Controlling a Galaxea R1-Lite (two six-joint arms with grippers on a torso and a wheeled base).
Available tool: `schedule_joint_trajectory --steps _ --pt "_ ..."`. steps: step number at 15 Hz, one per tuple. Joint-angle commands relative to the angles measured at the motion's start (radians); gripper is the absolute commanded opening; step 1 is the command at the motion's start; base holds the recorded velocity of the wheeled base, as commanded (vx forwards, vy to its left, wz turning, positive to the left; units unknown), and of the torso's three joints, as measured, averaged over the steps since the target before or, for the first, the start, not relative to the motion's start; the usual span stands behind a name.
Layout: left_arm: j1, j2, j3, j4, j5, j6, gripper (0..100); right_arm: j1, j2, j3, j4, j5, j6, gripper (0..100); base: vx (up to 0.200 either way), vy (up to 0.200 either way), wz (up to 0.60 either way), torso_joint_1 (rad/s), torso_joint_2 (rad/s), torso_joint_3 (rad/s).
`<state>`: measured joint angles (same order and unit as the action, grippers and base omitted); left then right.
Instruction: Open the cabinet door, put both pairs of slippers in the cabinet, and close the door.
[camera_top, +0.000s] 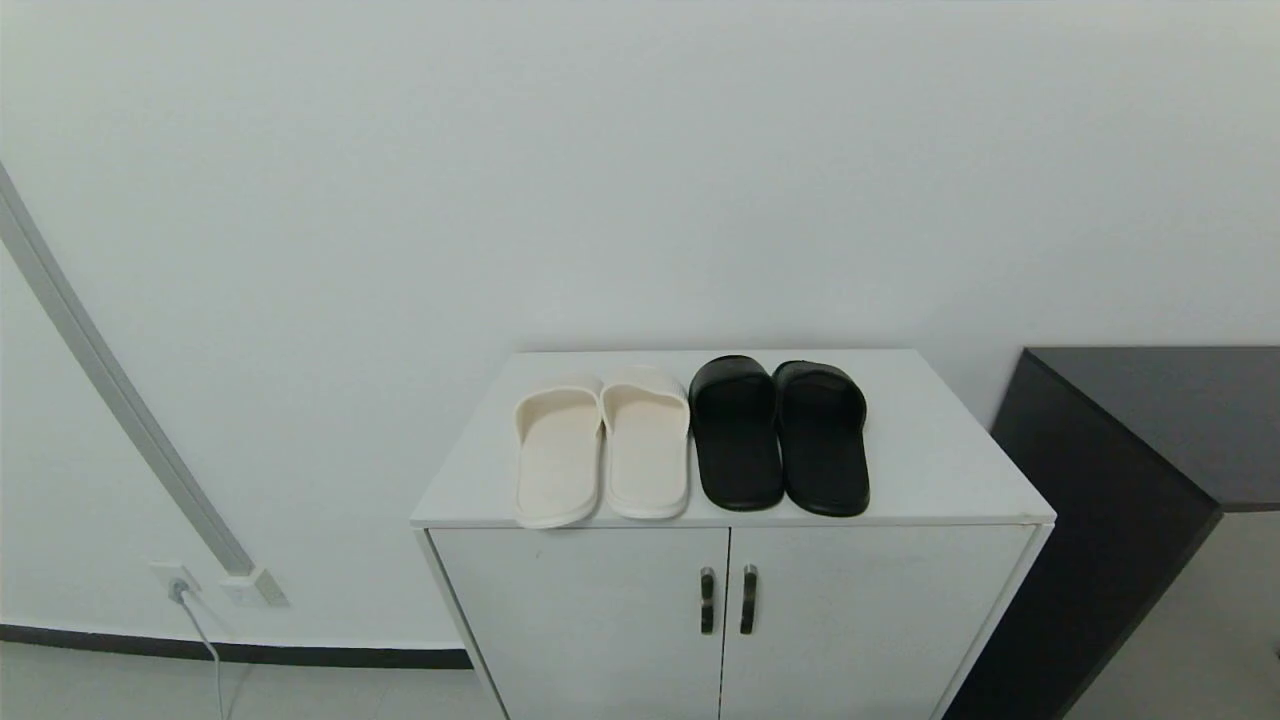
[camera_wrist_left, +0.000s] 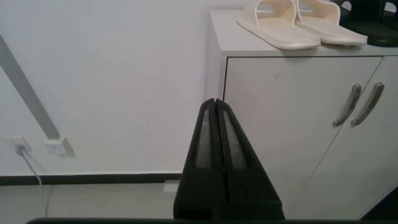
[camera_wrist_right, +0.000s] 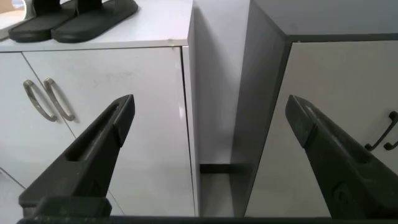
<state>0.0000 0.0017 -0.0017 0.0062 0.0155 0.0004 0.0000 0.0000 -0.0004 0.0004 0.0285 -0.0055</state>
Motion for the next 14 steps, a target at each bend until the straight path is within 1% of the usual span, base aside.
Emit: schedule_joint_trajectory --steps 1,6,7,8,9,10,12,14 --pt "0.000 0.000 0.000 0.000 0.000 0.000 0 0.000 0.000 -0.001 0.001 0.013 -0.001 100 0.000 0.000 0.00 0.000 0.00 0.000" --pt "0.000 0.000 0.000 0.000 0.001 0.001 0 0.002 0.006 -0.006 -0.005 0.016 -0.040 100 0.000 0.000 0.00 0.000 0.00 0.000" --pt "0.000 0.000 0.002 -0.002 0.001 0.001 0 0.014 0.140 -0.259 -0.033 0.010 0.045 100 0.000 0.000 0.00 0.000 0.00 0.000" --pt "0.000 0.000 0.002 0.000 0.001 0.003 0 0.028 0.190 -0.337 -0.014 0.013 0.082 100 0.000 0.000 0.00 0.000 0.00 0.000" --pt "0.000 0.000 0.000 0.000 0.004 0.003 0 0.032 0.256 -0.369 0.030 0.037 0.018 100 0.000 0.000 0.00 0.000 0.00 0.000" --pt "0.000 0.000 0.002 -0.002 0.009 0.000 0 0.029 0.344 -0.297 0.047 0.122 -0.085 100 0.000 0.000 0.00 0.000 0.00 0.000" --pt "0.000 0.000 0.000 -0.002 0.015 -0.002 0 0.051 0.456 -0.254 0.006 0.182 -0.063 100 0.000 0.000 0.00 0.000 0.00 0.000" --pt "0.000 0.000 0.002 -0.002 0.009 0.001 0 0.081 0.571 -0.265 -0.048 0.199 -0.063 100 0.000 0.000 0.00 0.000 0.00 0.000"
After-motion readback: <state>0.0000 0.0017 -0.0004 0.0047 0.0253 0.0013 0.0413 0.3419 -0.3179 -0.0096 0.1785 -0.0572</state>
